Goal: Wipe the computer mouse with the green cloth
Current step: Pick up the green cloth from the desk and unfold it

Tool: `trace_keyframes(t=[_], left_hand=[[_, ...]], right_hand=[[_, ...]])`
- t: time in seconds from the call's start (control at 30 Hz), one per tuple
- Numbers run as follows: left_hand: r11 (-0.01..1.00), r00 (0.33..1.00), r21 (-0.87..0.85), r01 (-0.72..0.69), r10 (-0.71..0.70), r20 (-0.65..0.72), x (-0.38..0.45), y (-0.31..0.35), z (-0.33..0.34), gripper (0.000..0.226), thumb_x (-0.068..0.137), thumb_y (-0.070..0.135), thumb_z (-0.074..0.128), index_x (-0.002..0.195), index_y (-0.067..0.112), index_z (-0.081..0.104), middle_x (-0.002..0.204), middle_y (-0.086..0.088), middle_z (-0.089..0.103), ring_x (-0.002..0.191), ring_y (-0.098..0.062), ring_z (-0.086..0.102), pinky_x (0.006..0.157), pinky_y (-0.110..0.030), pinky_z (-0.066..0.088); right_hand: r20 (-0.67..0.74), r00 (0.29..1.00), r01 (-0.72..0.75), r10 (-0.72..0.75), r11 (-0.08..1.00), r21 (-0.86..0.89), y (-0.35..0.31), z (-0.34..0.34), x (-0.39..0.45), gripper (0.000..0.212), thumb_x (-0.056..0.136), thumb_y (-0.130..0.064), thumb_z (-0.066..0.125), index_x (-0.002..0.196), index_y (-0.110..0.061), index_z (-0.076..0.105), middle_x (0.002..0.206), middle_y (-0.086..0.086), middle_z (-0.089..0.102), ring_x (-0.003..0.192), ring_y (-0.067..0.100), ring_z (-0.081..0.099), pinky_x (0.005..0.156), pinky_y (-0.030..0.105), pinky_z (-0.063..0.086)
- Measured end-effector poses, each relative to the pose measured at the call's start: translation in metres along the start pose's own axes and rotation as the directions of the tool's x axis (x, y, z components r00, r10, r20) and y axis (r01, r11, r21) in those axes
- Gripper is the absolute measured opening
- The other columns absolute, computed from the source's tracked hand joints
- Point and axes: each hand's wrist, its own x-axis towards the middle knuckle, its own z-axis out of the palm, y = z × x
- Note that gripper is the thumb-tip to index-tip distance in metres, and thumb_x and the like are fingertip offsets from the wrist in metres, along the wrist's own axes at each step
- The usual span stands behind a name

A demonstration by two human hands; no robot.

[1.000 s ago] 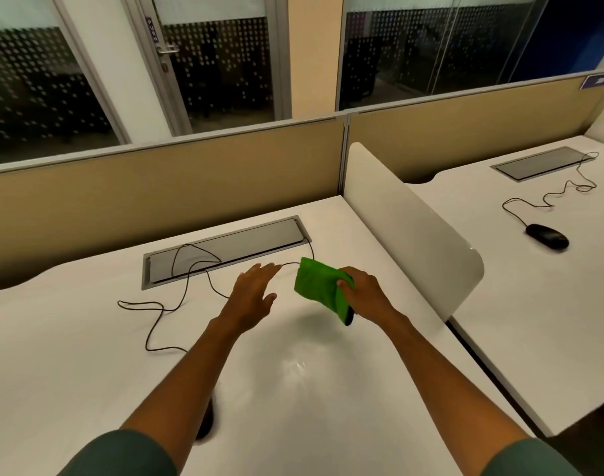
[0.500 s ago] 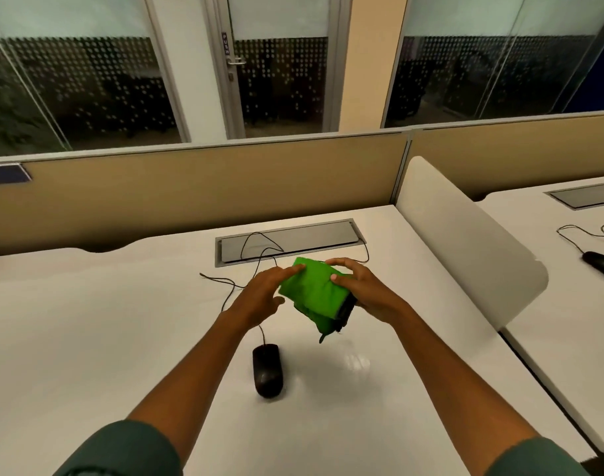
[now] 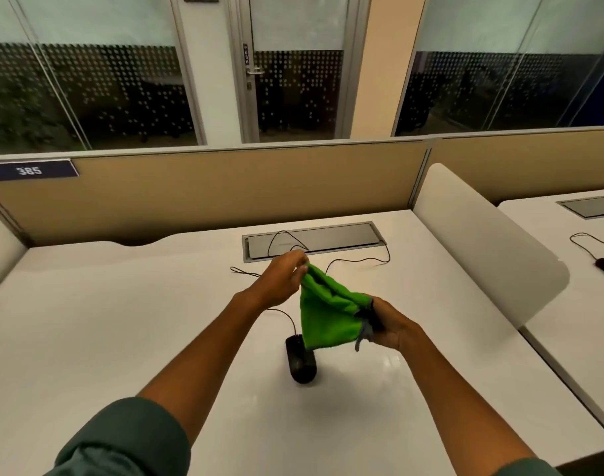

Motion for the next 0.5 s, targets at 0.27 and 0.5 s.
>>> trace_keyframes(t=[0.27,0.5], left_hand=[[0.906,0.972,-0.352,0.235,-0.222,0.077,0.013,0.032,0.011,0.016,0.099,0.018,0.044,0.095,0.006,0.055,0.081,-0.011,0.057,0.067,-0.019,0.053,0.053,-0.029,0.044],[0.733,0.893,-0.510,0.450,-0.386,0.232,0.017,0.039,0.035,0.034,0.093,0.009,0.047,0.059,0.015,0.045,0.056,-0.004,0.038,0.049,-0.016,0.036,0.049,-0.022,0.033]], right_hand=[[0.248,0.967,-0.045,-0.055,0.923,0.381,0.035,-0.008,-0.017,0.099,0.070,-0.087,0.045,0.138,-0.015,0.049,0.143,0.017,0.050,0.133,0.040,0.044,0.108,0.057,0.035],[0.147,0.980,0.090,-0.136,0.955,0.281,0.053,-0.012,-0.039,0.084,0.061,-0.067,0.074,0.129,-0.018,0.060,0.133,0.016,0.060,0.122,0.037,0.056,0.095,0.053,0.049]])
